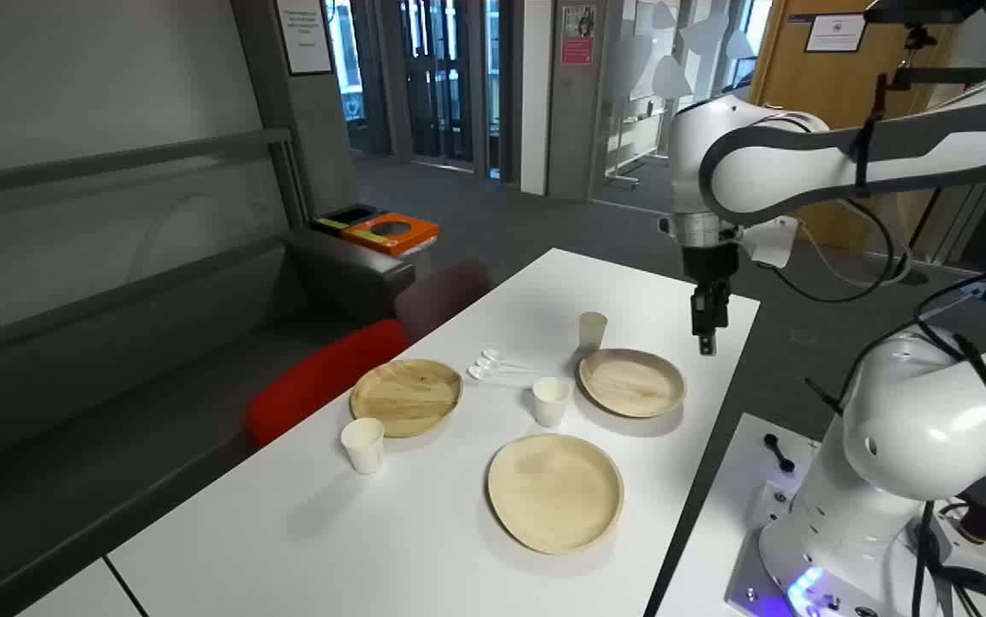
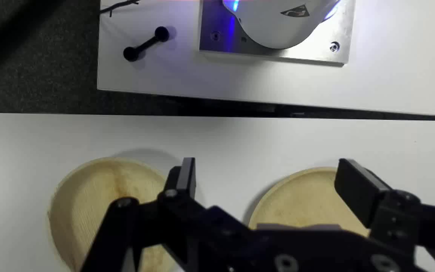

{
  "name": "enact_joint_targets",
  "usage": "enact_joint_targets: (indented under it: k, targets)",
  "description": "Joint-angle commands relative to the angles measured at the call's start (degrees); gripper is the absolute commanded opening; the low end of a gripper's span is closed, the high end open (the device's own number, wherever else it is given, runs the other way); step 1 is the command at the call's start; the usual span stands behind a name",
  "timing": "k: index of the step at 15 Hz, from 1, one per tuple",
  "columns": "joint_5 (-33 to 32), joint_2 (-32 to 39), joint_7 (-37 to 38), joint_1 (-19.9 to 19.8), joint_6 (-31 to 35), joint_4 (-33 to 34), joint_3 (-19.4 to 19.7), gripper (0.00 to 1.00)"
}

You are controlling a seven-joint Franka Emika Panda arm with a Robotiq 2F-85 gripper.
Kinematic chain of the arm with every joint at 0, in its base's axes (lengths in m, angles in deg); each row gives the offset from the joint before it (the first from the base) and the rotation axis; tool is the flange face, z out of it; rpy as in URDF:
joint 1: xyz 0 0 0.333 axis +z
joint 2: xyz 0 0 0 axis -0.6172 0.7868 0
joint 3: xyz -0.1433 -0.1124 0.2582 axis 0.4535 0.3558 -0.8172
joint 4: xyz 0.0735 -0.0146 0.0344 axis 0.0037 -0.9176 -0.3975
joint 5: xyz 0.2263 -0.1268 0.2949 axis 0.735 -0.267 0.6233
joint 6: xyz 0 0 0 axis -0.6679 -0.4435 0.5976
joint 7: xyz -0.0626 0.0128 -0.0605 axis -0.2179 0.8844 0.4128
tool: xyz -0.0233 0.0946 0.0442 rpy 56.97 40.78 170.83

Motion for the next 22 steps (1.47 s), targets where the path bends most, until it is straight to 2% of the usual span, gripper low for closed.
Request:
enact_joint_targets:
  k: [1,4,7,11,13,17,22]
  targets:
    - [-0.15,0.09,0.24,0.4,-0.21,0.15,0.3,1.0]
    - [-0.15,0.1,0.24,0.4,-0.21,0.15,0.3,1.0]
    - [2.88,3.89,1.62,1.64,3.63,2.2,0.04,1.0]
    - [8.35,11.57,3.86,3.52,11.15,6.94,-1.14,1.0]
    - [9.06,15.41,4.83,3.84,15.66,9.28,-2.18,1.0]
    - [4.97,23.34,4.48,3.22,22.28,14.79,-4.41,1.0]
    - [1.04,30.85,-0.03,3.43,21.29,21.81,-4.39,1.0]
